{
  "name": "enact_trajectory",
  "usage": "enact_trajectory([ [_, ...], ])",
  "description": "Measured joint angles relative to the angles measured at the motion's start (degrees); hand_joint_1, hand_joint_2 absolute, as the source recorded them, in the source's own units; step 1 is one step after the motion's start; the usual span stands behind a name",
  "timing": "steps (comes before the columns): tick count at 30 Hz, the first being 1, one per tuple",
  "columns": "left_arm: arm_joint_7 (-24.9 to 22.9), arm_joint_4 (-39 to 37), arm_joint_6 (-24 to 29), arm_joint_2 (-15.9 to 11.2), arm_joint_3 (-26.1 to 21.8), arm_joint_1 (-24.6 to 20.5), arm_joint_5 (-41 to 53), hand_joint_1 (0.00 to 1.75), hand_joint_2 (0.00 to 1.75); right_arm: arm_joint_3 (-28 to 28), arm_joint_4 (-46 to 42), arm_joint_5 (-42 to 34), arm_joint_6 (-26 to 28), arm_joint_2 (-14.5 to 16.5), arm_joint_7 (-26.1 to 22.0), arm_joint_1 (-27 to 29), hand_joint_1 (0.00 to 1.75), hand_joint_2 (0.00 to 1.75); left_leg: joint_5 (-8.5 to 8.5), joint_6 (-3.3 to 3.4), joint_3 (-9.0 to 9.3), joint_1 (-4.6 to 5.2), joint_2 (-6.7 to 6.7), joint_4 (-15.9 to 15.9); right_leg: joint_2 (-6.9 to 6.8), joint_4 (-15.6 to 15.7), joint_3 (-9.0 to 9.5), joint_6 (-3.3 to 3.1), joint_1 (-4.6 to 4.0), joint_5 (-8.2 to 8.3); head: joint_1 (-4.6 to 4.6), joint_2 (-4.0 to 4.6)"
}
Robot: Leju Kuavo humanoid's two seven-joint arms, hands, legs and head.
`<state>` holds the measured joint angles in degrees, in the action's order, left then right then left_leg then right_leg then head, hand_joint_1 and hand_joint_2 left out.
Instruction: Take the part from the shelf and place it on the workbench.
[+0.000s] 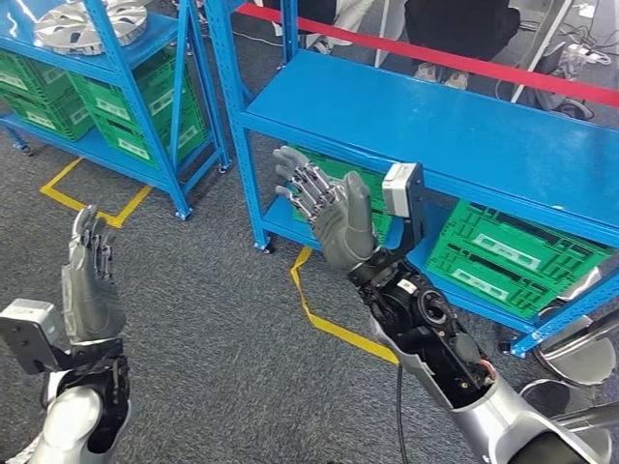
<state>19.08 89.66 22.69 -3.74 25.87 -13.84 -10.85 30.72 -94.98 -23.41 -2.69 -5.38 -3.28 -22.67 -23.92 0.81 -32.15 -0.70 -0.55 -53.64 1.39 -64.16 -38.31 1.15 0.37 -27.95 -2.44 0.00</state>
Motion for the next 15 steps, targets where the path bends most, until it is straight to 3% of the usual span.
enact_trajectory([
  [2, 0.01, -0.01, 0.00, 0.01, 0.00, 0.12, -0.03, 0.00, 0.00, 0.02, 0.01, 0.00, 0.03, 0.00, 0.01, 0.18, 0.00, 0.00, -0.08, 0.09, -0.01, 0.11, -1.11, -0.02, -0.70, -7.42, -3.22, 0.36, 0.25, -2.82, -0.42, 0.00],
  [3, 0.01, -0.01, 0.00, 0.01, 0.00, 0.16, -0.04, 0.00, 0.00, 0.03, 0.01, 0.00, 0.05, 0.00, 0.01, 0.26, 0.00, 0.00, -0.14, 0.08, 0.01, 0.12, -1.67, -0.04, -0.85, -8.40, -3.58, 0.49, 0.36, -2.72, -0.58, 0.00],
  [4, 0.01, -0.01, 0.00, 0.01, 0.01, 0.18, -0.07, 0.00, 0.00, 0.03, 0.01, 0.00, 0.08, 0.00, 0.01, 0.32, 0.00, 0.00, -0.23, 0.04, 0.08, 0.13, -2.20, -0.06, -1.07, -6.94, -2.73, 0.57, 0.47, -1.55, -0.79, 0.00],
  [5, 0.01, -0.01, 0.00, 0.01, 0.01, 0.19, -0.09, 0.00, 0.00, 0.01, 0.01, 0.00, 0.13, 0.00, 0.01, 0.34, 0.00, 0.00, -0.35, -0.09, 0.23, 0.13, -2.70, -0.08, -1.62, -3.24, -0.77, 0.55, 0.54, 0.41, -1.03, 0.00],
  [7, 0.01, -0.01, -0.01, 0.01, 0.01, 0.16, -0.13, 0.00, 0.00, -0.02, 0.01, 0.00, 0.20, 0.00, 0.01, 0.31, 0.00, 0.00, -0.66, -0.50, 0.49, 0.32, -3.59, -0.18, -3.89, 5.24, 3.60, 0.34, 0.23, 3.27, -1.55, 0.00],
  [8, 0.01, -0.01, -0.01, 0.01, 0.01, 0.15, -0.14, 0.00, 0.00, -0.01, 0.00, 0.00, 0.22, 0.00, 0.01, 0.29, 0.00, 0.00, -0.75, -0.76, 0.53, 0.47, -4.01, -0.25, -4.75, 7.89, 5.00, 0.08, 0.01, 3.83, -1.63, 0.00],
  [9, 0.01, -0.01, -0.02, 0.02, 0.01, 0.14, -0.14, 0.00, 0.00, 0.01, -0.01, 0.00, 0.21, 0.00, 0.01, 0.30, 0.00, 0.00, -0.79, -0.97, 0.52, 0.62, -4.50, -0.31, -5.08, 8.98, 5.55, -0.20, -0.27, 3.74, -1.55, 0.00],
  [11, 0.01, -0.01, -0.04, 0.05, 0.01, 0.12, -0.14, 0.00, 0.00, -0.01, -0.04, 0.00, 0.21, -0.01, 0.01, 0.34, 0.00, 0.00, -0.92, -1.49, 0.58, 0.65, -5.49, -0.35, -3.94, 9.26, 5.75, -0.95, -0.40, 3.86, -1.27, 0.00],
  [13, 0.01, -0.01, -0.06, 0.07, 0.01, 0.05, -0.14, 0.00, 0.00, -0.05, -0.16, 0.00, 0.19, -0.02, -0.02, 0.28, 0.00, 0.00, -2.34, -2.04, 0.11, 0.36, -4.00, -2.08, -2.72, 9.60, 5.90, -1.65, -0.22, 4.16, -0.98, 0.00],
  [15, 0.02, -0.01, -0.07, 0.07, 0.01, 0.08, -0.14, 0.00, 0.00, -0.01, -0.25, 0.00, 0.15, -0.01, -0.03, 0.19, 0.00, 0.00, -5.83, -2.40, -2.95, 0.08, -1.05, -8.80, -1.60, 9.79, 5.93, -2.18, -0.03, 4.38, -0.27, 0.00],
])
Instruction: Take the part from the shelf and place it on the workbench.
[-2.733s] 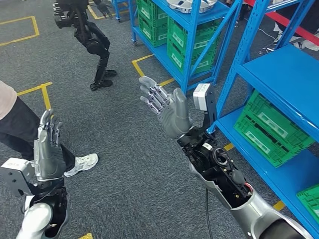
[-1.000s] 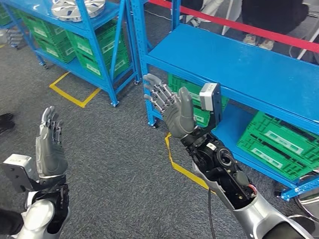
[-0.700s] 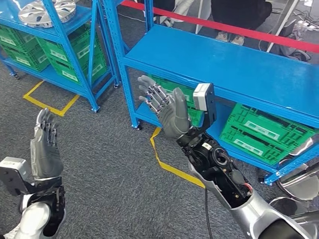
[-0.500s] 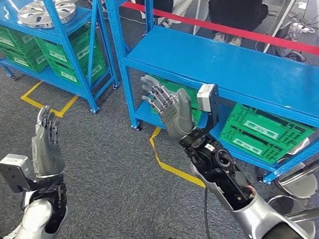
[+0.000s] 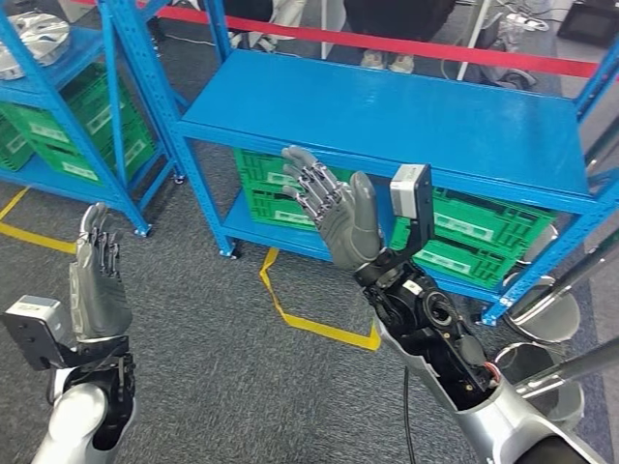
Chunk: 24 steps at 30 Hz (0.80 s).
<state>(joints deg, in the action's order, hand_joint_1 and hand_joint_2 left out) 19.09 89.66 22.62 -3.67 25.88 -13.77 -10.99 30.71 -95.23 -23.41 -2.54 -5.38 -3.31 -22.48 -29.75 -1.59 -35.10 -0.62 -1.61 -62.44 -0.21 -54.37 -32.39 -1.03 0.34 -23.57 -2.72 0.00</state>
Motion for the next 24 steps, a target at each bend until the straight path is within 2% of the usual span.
enact_trajectory([
  [1, 0.00, -0.01, 0.00, 0.00, 0.00, 0.09, -0.01, 0.00, 0.00, 0.03, 0.00, 0.00, 0.01, 0.01, 0.02, 0.01, 0.00, 0.00, -1.82, -0.10, -2.31, -0.04, 0.79, -4.52, 0.62, 0.00, -0.08, -0.15, 0.01, 0.04, 0.37, 0.00],
  [2, 0.00, -0.04, 0.00, 0.00, 0.00, 0.23, -0.02, 0.00, 0.00, 0.06, 0.01, 0.00, 0.01, 0.01, 0.03, 0.07, 0.00, 0.00, -2.94, -0.17, -4.31, -0.06, 1.12, -8.18, 1.29, 0.00, -0.13, -0.24, -0.01, 0.08, 0.67, 0.00],
  [3, 0.00, -0.08, 0.00, -0.01, 0.00, 0.34, -0.03, 0.00, 0.00, 0.09, 0.01, 0.00, 0.02, 0.01, 0.04, 0.12, 0.00, 0.00, -3.01, -0.18, -5.44, -0.06, 1.25, -9.95, 2.00, -0.01, -0.16, -0.27, -0.03, 0.11, 0.87, 0.00],
  [4, 0.00, -0.13, 0.00, -0.01, 0.00, 0.40, -0.05, 0.00, 0.00, 0.10, 0.01, 0.00, 0.04, 0.01, 0.05, 0.15, 0.00, 0.00, -1.91, -0.11, -5.38, -0.06, 1.31, -9.29, 2.72, -0.03, -0.15, -0.28, -0.04, 0.13, 1.02, 0.00],
  [5, 0.00, -0.17, 0.00, -0.02, 0.00, 0.40, -0.06, 0.00, 0.00, 0.10, 0.01, 0.00, 0.07, 0.01, 0.05, 0.16, 0.00, 0.00, 0.10, 0.04, -4.11, -0.08, 1.52, -6.25, 3.42, -0.07, -0.11, -0.26, -0.03, 0.13, 1.14, 0.00],
  [7, -0.01, -0.20, 0.00, -0.02, 0.00, 0.30, -0.07, 0.00, 0.00, 0.09, 0.00, 0.00, 0.09, 0.01, 0.04, 0.15, 0.00, 0.00, 4.13, 0.41, -0.10, -0.31, 3.64, 2.59, 4.75, -0.31, -0.23, -0.03, -0.08, 0.09, 1.40, 0.00],
  [8, 0.00, -0.21, 0.00, -0.02, 0.00, 0.25, -0.07, 0.00, 0.00, 0.09, 0.00, 0.00, 0.10, 0.01, 0.04, 0.14, 0.00, 0.00, 5.20, 0.54, 1.34, -0.41, 4.65, 5.80, 5.37, -0.43, -0.44, 0.21, -0.09, 0.10, 1.41, 0.00],
  [9, 0.01, -0.21, 0.00, -0.01, 0.00, 0.23, -0.07, 0.00, 0.00, 0.09, 0.00, 0.00, 0.10, 0.01, 0.05, 0.15, 0.00, 0.00, 5.53, 0.67, 2.08, -0.44, 5.41, 7.52, 5.93, -0.53, -0.69, 0.53, -0.05, 0.13, 1.37, 0.00],
  [10, 0.01, -0.22, 0.00, -0.01, 0.00, 0.21, -0.08, 0.00, 0.00, 0.08, 0.00, 0.00, 0.11, 0.01, 0.05, 0.16, 0.00, 0.00, 5.39, 0.81, 2.21, -0.39, 5.41, 7.90, 6.48, -0.53, -0.93, 0.90, 0.00, 0.22, 1.29, 0.00],
  [11, 0.01, -0.22, 0.00, 0.01, 0.00, 0.18, -0.08, 0.00, 0.00, 0.06, 0.00, 0.00, 0.11, 0.00, 0.05, 0.19, 0.00, 0.00, 5.49, 1.04, 2.24, -0.37, 4.77, 7.99, 7.07, -0.43, -1.10, 1.28, 0.13, 0.34, 1.19, 0.00],
  [12, 0.01, -0.22, -0.01, 0.03, 0.00, 0.11, -0.08, 0.00, 0.00, 0.02, -0.01, 0.00, 0.12, -0.01, 0.04, 0.24, 0.00, 0.00, 5.60, 1.33, 2.37, -0.37, 4.15, 8.19, 6.86, -0.62, -1.25, 1.58, 0.18, 0.21, 1.15, 0.00],
  [14, 0.03, -0.22, -0.03, 0.12, 0.00, -0.08, -0.07, 0.00, 0.00, -0.03, -0.04, 0.00, 0.13, -0.02, 0.03, 0.22, 0.00, 0.00, 5.77, 1.91, 2.72, -0.43, 2.84, 8.63, 4.34, -3.71, -2.81, 2.08, 0.05, -1.76, 0.62, 0.00],
  [15, 0.03, -0.22, -0.04, 0.15, 0.00, -0.12, -0.07, 0.00, 0.00, -0.03, -0.05, 0.00, 0.14, -0.02, 0.03, 0.22, 0.00, 0.00, 5.75, 2.09, 2.83, -0.36, 2.21, 8.71, 2.57, -7.21, -4.38, 2.24, 0.06, -3.61, 0.27, 0.00],
  [16, 0.04, -0.23, -0.08, 0.19, 0.00, -0.12, -0.07, 0.00, 0.00, -0.02, -0.05, 0.00, 0.15, -0.02, 0.04, 0.21, 0.00, 0.00, 5.68, 2.22, 2.87, -0.27, 1.60, 8.72, 1.41, -11.46, -6.38, 2.43, 0.08, -5.59, -0.07, 0.00],
  [17, 0.03, -0.26, -0.15, 0.20, 0.00, -0.11, -0.09, 0.00, 0.00, -0.01, -0.05, 0.00, 0.17, -0.02, 0.04, 0.26, 0.00, 0.00, 5.61, 2.30, 2.89, -0.20, 0.93, 8.70, 0.94, -15.37, -8.17, 2.59, 0.18, -7.03, -0.27, 0.00],
  [18, 0.03, -0.28, -0.28, 0.21, 0.00, -0.11, -0.11, 0.00, 0.00, -0.01, -0.04, 0.00, 0.21, -0.02, 0.05, 0.33, 0.00, 0.00, 5.54, 2.34, 2.92, -0.17, 0.27, 8.70, 0.74, -17.65, -9.23, 2.72, 0.26, -7.50, -0.39, 0.00],
  [19, 0.03, -0.31, -0.40, 0.22, 0.00, -0.13, -0.13, 0.00, 0.00, -0.01, -0.04, 0.00, 0.24, -0.02, 0.05, 0.38, 0.00, 0.00, 5.44, 2.32, 3.00, -0.17, -0.36, 8.69, 0.60, -17.54, -9.14, 2.79, 0.31, -6.82, -0.55, 0.00],
  [20, 0.03, -0.32, -0.51, 0.24, 0.00, -0.16, -0.14, 0.00, 0.00, -0.02, -0.05, 0.00, 0.30, -0.02, 0.05, 0.41, 0.00, 0.00, 5.31, 2.22, 3.15, -0.19, -0.94, 8.68, 0.33, -14.93, -7.81, 2.80, 0.35, -5.12, -0.79, 0.00],
  [21, 0.03, -0.33, -0.60, 0.25, 0.00, -0.21, -0.15, 0.00, 0.00, -0.05, -0.06, 0.00, 0.36, -0.02, 0.05, 0.41, 0.00, 0.00, 5.15, 2.05, 3.35, -0.18, -1.46, 8.66, -0.40, -10.62, -5.62, 2.74, 0.35, -3.00, -1.07, 0.00],
  [22, 0.03, -0.33, -0.64, 0.26, 0.00, -0.27, -0.15, 0.00, 0.00, -0.07, -0.08, 0.00, 0.40, -0.02, 0.06, 0.38, 0.00, 0.00, 4.98, 1.83, 3.53, -0.07, -1.93, 8.65, -1.49, -6.37, -3.42, 2.65, 0.13, -1.56, -1.31, 0.00],
  [23, 0.04, -0.33, -0.68, 0.26, 0.00, -0.35, -0.13, 0.00, 0.00, -0.07, -0.14, 0.00, 0.48, -0.02, 0.07, 0.34, 0.00, 0.00, 4.84, 1.61, 3.61, 0.09, -2.37, 8.58, -2.39, -3.07, -1.65, 2.37, -0.09, -0.69, -1.47, 0.00],
  [24, 0.05, -0.33, -0.74, 0.27, -0.01, -0.42, -0.10, 0.00, 0.00, -0.05, -0.19, 0.01, 0.56, -0.02, 0.09, 0.31, 0.00, 0.00, 4.76, 1.38, 3.63, 0.26, -2.81, 8.50, -2.99, -1.29, -0.73, 2.06, -0.32, -0.49, -1.44, 0.00],
])
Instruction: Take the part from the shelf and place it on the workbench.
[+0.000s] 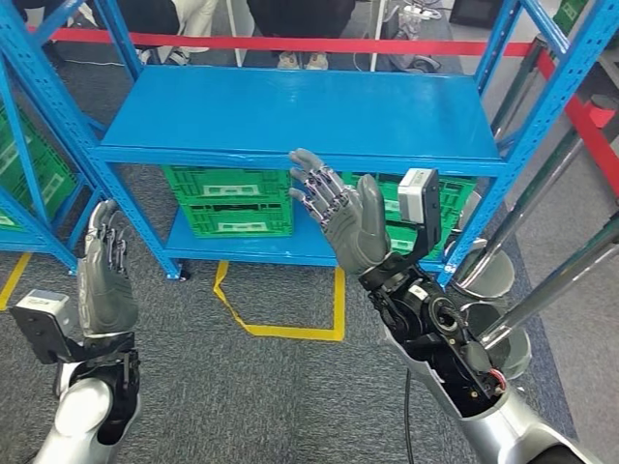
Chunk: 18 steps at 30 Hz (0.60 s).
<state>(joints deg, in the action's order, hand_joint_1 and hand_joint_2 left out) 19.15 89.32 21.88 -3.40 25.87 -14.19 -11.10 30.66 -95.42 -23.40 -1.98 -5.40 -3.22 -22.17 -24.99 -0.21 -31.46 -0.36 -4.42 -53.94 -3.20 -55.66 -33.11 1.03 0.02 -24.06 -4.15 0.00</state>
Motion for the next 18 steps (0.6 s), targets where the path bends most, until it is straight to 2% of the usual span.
enact_trajectory([
  [1, 0.01, -0.01, -0.09, 0.01, 0.00, -0.06, 0.04, 0.00, 0.00, 0.01, -0.05, 0.00, 0.10, 0.00, 0.05, -0.01, 0.00, 0.00, 0.00, -0.22, -0.02, 0.15, -0.52, -0.02, 0.03, 0.42, 0.20, -0.35, -0.25, -0.24, 0.16, 0.00],
  [3, 0.02, -0.01, -0.25, 0.03, -0.02, -0.19, 0.10, 0.00, 0.00, -0.01, -0.17, 0.01, 0.28, 0.00, 0.18, -0.02, 0.00, 0.00, -0.23, -0.76, 0.04, 0.13, -1.38, -0.16, 1.26, 0.65, 0.21, -1.11, -0.20, 0.03, 0.39, 0.00],
  [4, 0.01, 0.00, -0.29, 0.03, -0.03, -0.29, 0.14, 0.00, 0.00, -0.03, -0.27, 0.02, 0.32, 0.00, 0.24, -0.10, 0.00, 0.00, -0.82, -1.04, -0.15, 0.03, -0.88, -0.82, 1.86, 0.80, 0.28, -1.46, -0.12, 0.17, 0.53, 0.00],
  [5, -0.01, 0.01, -0.28, 0.04, -0.04, -0.40, 0.18, 0.00, 0.00, -0.03, -0.38, 0.04, 0.33, 0.00, 0.31, -0.24, 0.00, 0.00, -1.99, -1.28, -0.92, -0.08, 0.19, -2.65, 2.40, 0.99, 0.38, -1.80, 0.01, 0.33, 0.71, 0.00],
  [7, -0.08, 0.01, -0.20, 0.03, -0.07, -0.40, 0.26, 0.00, 0.00, 0.02, -0.50, 0.06, 0.34, 0.00, 0.45, -0.45, 0.00, 0.00, -5.54, -1.56, -4.63, -0.22, 2.96, -10.16, 3.48, 1.13, 0.39, -2.28, 0.09, 0.51, 1.54, 0.00],
  [8, -0.13, 0.01, -0.10, 0.02, -0.07, -0.28, 0.28, 0.00, 0.00, 0.04, -0.50, 0.06, 0.34, 0.00, 0.52, -0.48, 0.00, 0.00, -7.06, -1.58, -6.97, -0.21, 3.64, -14.47, 4.10, 1.13, 0.33, -2.43, 0.04, 0.57, 1.87, 0.00],
  [9, -0.18, 0.01, 0.01, 0.00, -0.08, -0.11, 0.28, 0.00, 0.00, 0.08, -0.49, 0.06, 0.34, 0.00, 0.56, -0.46, 0.00, 0.00, -7.70, -1.54, -8.75, -0.19, 3.95, -17.45, 4.76, 1.12, 0.28, -2.51, -0.03, 0.60, 2.16, 0.00],
  [10, -0.22, 0.01, 0.12, -0.02, -0.08, 0.02, 0.28, 0.00, 0.00, 0.10, -0.49, 0.06, 0.34, 0.00, 0.58, -0.45, 0.00, 0.00, -7.23, -1.40, -9.49, -0.17, 4.09, -18.27, 5.46, 1.12, 0.26, -2.57, -0.11, 0.63, 2.34, 0.00],
  [11, -0.25, 0.01, 0.18, -0.03, -0.08, 0.09, 0.28, 0.00, 0.00, 0.11, -0.49, 0.06, 0.34, 0.00, 0.59, -0.45, 0.00, 0.00, -5.63, -1.16, -8.89, -0.15, 4.25, -16.44, 6.15, 1.12, 0.28, -2.58, -0.16, 0.66, 2.47, 0.00],
  [12, -0.27, 0.01, 0.21, -0.04, -0.09, 0.08, 0.28, 0.00, 0.00, 0.11, -0.49, 0.06, 0.33, 0.00, 0.60, -0.46, 0.00, 0.00, -3.34, -0.82, -7.19, -0.11, 4.72, -12.54, 6.83, 1.11, 0.33, -2.57, -0.20, 0.69, 2.59, 0.00],
  [14, -0.27, 0.01, 0.22, -0.04, -0.11, -0.02, 0.28, 0.00, 0.00, 0.11, -0.49, 0.06, 0.32, 0.00, 0.60, -0.49, 0.00, 0.00, 0.21, -0.14, -3.22, -0.05, 6.88, -3.88, 8.05, 1.07, 0.25, -2.42, -0.20, 0.74, 2.70, 0.00],
  [15, -0.26, 0.01, 0.23, -0.04, -0.12, -0.08, 0.28, 0.00, 0.00, 0.11, -0.49, 0.06, 0.32, 0.00, 0.60, -0.50, 0.00, 0.00, 0.99, 0.05, -2.01, 0.00, 7.58, -1.29, 8.54, 1.04, 0.10, -2.22, -0.16, 0.78, 2.71, 0.00],
  [16, -0.25, 0.01, 0.25, -0.03, -0.13, -0.13, 0.29, 0.00, 0.00, 0.11, -0.49, 0.06, 0.32, 0.00, 0.60, -0.50, 0.00, 0.00, 1.09, 0.14, -1.53, 0.11, 7.91, -0.22, 9.00, 1.05, -0.06, -1.97, -0.07, 0.84, 2.71, 0.00],
  [18, -0.24, 0.01, 0.32, 0.01, -0.13, -0.19, 0.29, 0.00, 0.00, 0.09, -0.49, 0.06, 0.32, 0.00, 0.57, -0.48, 0.00, 0.00, 1.30, 0.40, -1.29, 0.09, 6.80, 0.20, 9.73, 1.21, -0.27, -1.32, 0.02, 0.94, 2.74, 0.00],
])
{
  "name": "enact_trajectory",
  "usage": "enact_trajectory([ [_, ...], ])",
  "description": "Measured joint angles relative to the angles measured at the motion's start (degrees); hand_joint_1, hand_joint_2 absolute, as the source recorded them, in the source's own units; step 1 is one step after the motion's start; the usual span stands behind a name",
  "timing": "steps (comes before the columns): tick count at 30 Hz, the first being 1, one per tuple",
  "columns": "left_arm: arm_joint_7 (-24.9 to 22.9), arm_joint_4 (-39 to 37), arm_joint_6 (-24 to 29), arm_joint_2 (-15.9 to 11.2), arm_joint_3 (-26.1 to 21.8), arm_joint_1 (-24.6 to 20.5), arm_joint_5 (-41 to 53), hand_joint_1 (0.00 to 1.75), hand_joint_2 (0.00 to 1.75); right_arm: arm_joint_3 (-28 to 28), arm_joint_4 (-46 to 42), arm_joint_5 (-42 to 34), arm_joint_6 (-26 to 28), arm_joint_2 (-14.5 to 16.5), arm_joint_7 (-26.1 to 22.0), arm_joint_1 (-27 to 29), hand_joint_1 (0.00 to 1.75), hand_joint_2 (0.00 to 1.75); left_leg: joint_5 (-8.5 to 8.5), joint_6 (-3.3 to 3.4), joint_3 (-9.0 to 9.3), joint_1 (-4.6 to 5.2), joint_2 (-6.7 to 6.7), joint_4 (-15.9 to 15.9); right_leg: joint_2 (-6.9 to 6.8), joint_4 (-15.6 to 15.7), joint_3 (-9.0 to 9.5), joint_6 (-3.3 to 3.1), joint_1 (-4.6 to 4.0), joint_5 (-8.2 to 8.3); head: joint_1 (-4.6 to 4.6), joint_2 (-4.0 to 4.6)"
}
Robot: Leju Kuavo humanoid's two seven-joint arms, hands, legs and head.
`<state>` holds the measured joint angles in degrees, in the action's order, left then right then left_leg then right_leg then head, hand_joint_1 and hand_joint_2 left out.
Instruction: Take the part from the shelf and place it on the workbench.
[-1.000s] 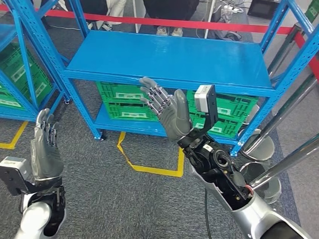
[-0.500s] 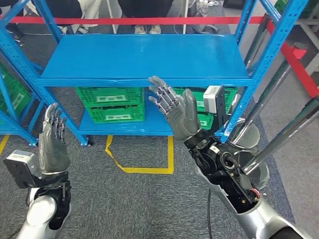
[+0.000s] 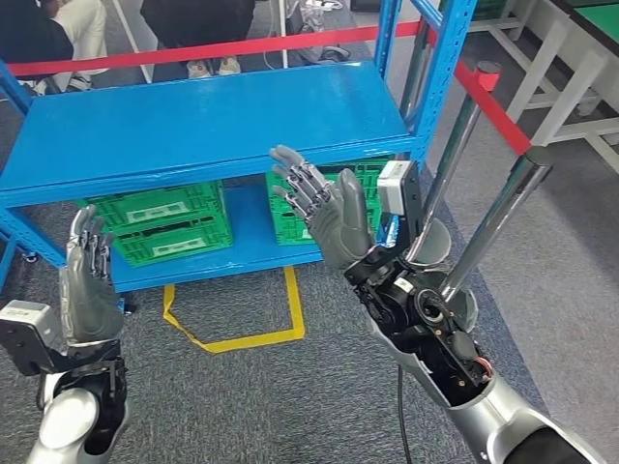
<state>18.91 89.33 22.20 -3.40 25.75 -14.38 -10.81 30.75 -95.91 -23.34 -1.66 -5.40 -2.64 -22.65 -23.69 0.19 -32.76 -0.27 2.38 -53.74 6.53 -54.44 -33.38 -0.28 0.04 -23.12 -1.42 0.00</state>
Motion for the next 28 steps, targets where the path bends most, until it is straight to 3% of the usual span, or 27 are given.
enact_trajectory([
  [2, 0.03, 0.01, 0.10, 0.06, 0.00, -0.03, 0.01, 0.00, 0.00, -0.03, -0.01, 0.10, 0.03, 0.00, -0.07, -0.10, 0.00, 0.00, 0.26, 0.48, 0.43, -0.31, -0.98, 0.65, -1.68, -1.75, -0.92, 0.57, -0.22, -1.41, -0.36, 0.00],
  [4, 0.07, 0.01, 0.22, 0.10, 0.00, 0.04, 0.01, 0.00, 0.00, -0.03, -0.02, 0.41, 0.11, 0.00, -0.13, -0.16, 0.00, 0.00, 0.34, 0.74, 0.68, -0.45, -1.79, 0.97, -4.63, -8.38, -3.85, 1.08, -0.16, -5.10, -1.06, 0.00],
  [5, 0.08, 0.01, 0.30, 0.11, 0.00, 0.13, 0.00, 0.00, 0.00, -0.01, -0.01, 0.60, 0.13, 0.00, -0.14, -0.12, 0.00, 0.00, 0.31, 0.79, 0.68, -0.45, -2.15, 0.95, -5.44, -12.71, -5.75, 1.36, 0.10, -6.98, -1.32, 0.00],
  [6, 0.08, 0.00, 0.34, 0.11, 0.00, 0.24, -0.01, 0.00, 0.00, 0.01, -0.01, 0.73, 0.15, 0.00, -0.14, -0.04, 0.00, 0.00, 0.26, 0.77, 0.67, -0.47, -2.47, 0.93, -5.81, -16.07, -7.24, 1.62, 0.36, -8.09, -1.46, 0.00],
  [7, 0.08, 0.00, 0.37, 0.11, 0.00, 0.34, -0.01, 0.00, 0.00, 0.02, 0.00, 0.81, 0.16, 0.00, -0.13, 0.02, 0.00, 0.00, 0.20, 0.70, 0.68, -0.53, -2.73, 0.89, -5.99, -17.47, -7.84, 1.89, 0.62, -8.14, -1.58, 0.00],
  [8, 0.08, 0.00, 0.38, 0.12, 0.00, 0.39, -0.01, 0.00, 0.00, 0.02, 0.01, 0.83, 0.19, 0.00, -0.13, 0.05, 0.00, 0.00, 0.11, 0.58, 0.73, -0.61, -2.92, 0.83, -6.11, -16.37, -7.19, 2.12, 0.88, -7.04, -1.76, 0.00],
  [11, 0.08, 0.00, 0.38, 0.12, 0.00, 0.38, 0.01, 0.00, 0.00, -0.01, -0.01, 0.87, 0.33, 0.00, -0.13, 0.02, 0.00, 0.00, -0.38, -0.20, 0.97, -0.78, -3.18, 0.42, -6.66, -4.29, -1.04, 2.48, 1.19, -1.96, -2.46, 0.00],
  [13, 0.09, 0.00, 0.39, 0.12, 0.00, 0.35, 0.20, 0.00, 0.00, 0.02, -0.03, 1.01, 0.58, 0.00, -0.10, 0.09, 0.00, 0.00, -0.56, -0.64, 0.73, -0.57, -3.20, 0.02, -6.80, -0.26, 1.20, 2.31, 1.11, -1.46, -2.54, 0.00],
  [17, 0.19, -0.01, 0.42, 0.17, 0.03, 0.32, 0.67, 0.00, 0.00, -0.10, -0.25, 1.27, 1.25, -0.03, 0.02, 1.10, 0.00, 0.00, -0.46, -0.39, 0.74, -0.46, -3.40, 0.00, -6.29, 0.00, 1.48, 2.04, 0.97, -1.58, -1.56, 0.00],
  [21, 1.11, -0.37, 0.42, 0.68, 0.11, -0.29, 0.69, 0.00, 0.00, -0.60, -0.65, 1.73, 1.42, -0.36, 0.03, 2.46, 0.00, 0.00, -0.28, -0.69, 1.10, -0.50, -3.66, 0.68, -6.15, 0.00, 1.49, 1.52, 0.87, -1.68, -0.59, 0.00],
  [28, 1.53, -1.49, 0.36, 1.66, 0.58, -1.00, 0.59, 0.00, 0.00, -1.42, -1.25, 1.75, 1.54, -1.33, 0.00, 3.40, 0.00, 0.00, -0.22, -1.47, 1.19, -0.57, -3.76, 0.93, -6.15, -0.02, 1.49, 1.16, 0.76, -1.69, -0.28, 0.00],
])
